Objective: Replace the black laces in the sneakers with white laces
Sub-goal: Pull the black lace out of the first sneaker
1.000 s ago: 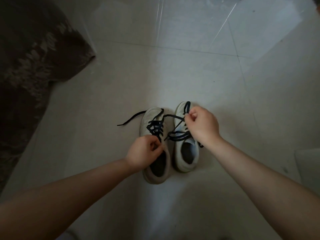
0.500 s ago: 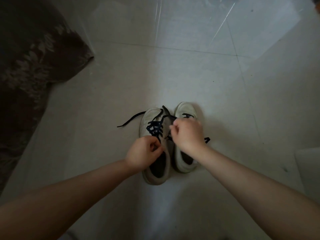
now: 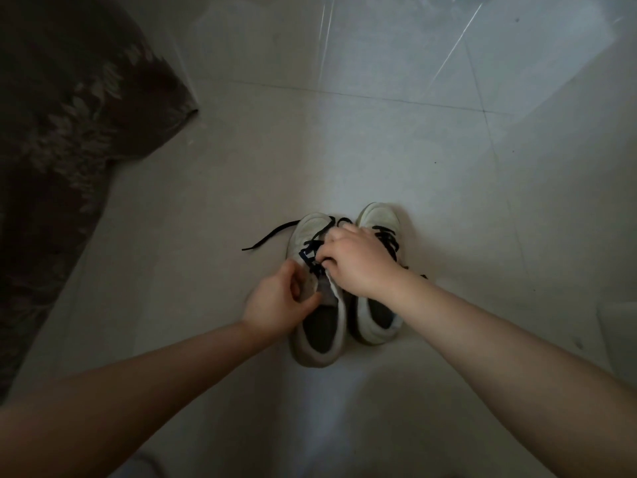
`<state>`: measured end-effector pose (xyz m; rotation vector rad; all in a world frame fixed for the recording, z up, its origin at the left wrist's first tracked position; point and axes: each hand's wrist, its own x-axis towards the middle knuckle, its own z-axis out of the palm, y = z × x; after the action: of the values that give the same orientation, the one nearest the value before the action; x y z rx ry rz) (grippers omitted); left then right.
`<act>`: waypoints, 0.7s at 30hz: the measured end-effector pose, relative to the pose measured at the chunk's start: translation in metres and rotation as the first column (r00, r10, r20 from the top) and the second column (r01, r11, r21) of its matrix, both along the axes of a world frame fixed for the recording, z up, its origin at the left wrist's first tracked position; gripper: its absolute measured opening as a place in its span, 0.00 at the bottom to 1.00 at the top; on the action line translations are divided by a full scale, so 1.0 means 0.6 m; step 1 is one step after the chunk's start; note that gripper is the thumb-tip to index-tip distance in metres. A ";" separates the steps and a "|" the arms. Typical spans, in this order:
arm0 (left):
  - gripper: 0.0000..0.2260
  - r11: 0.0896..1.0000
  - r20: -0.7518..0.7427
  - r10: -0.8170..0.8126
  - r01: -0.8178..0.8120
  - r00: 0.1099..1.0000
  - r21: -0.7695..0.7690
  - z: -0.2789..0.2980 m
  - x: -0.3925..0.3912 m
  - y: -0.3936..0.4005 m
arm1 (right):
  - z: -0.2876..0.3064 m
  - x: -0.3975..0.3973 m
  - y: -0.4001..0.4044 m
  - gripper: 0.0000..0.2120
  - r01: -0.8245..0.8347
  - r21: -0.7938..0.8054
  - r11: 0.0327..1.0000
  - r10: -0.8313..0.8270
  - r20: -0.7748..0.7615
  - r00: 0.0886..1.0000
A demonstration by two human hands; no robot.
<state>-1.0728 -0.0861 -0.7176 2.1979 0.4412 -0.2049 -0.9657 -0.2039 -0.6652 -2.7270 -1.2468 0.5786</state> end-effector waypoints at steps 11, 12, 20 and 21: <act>0.09 0.998 0.097 -0.045 0.041 0.994 0.045 0.003 -0.001 0.006 | -0.007 0.004 0.031 0.12 -0.167 -0.139 0.976 0.170 0.010 0.985; 0.08 0.999 0.107 -0.045 0.043 0.993 0.027 0.003 -0.001 0.006 | -0.008 0.004 0.027 0.12 -0.167 -0.147 0.975 0.169 0.003 0.986; 0.05 0.994 0.102 -0.112 0.110 0.988 0.028 0.013 0.011 0.012 | -0.003 0.014 -0.020 0.05 0.101 -0.091 0.991 -0.106 -0.061 0.992; 0.05 0.993 0.101 -0.118 0.116 0.988 0.031 0.012 0.011 0.013 | -0.002 0.014 -0.018 0.04 0.091 -0.078 0.993 -0.096 -0.064 0.993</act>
<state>-1.0664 -0.0785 -0.7102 2.2495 0.2590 -0.1490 -0.9575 -0.2146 -0.6661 -2.7830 -1.0969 0.7150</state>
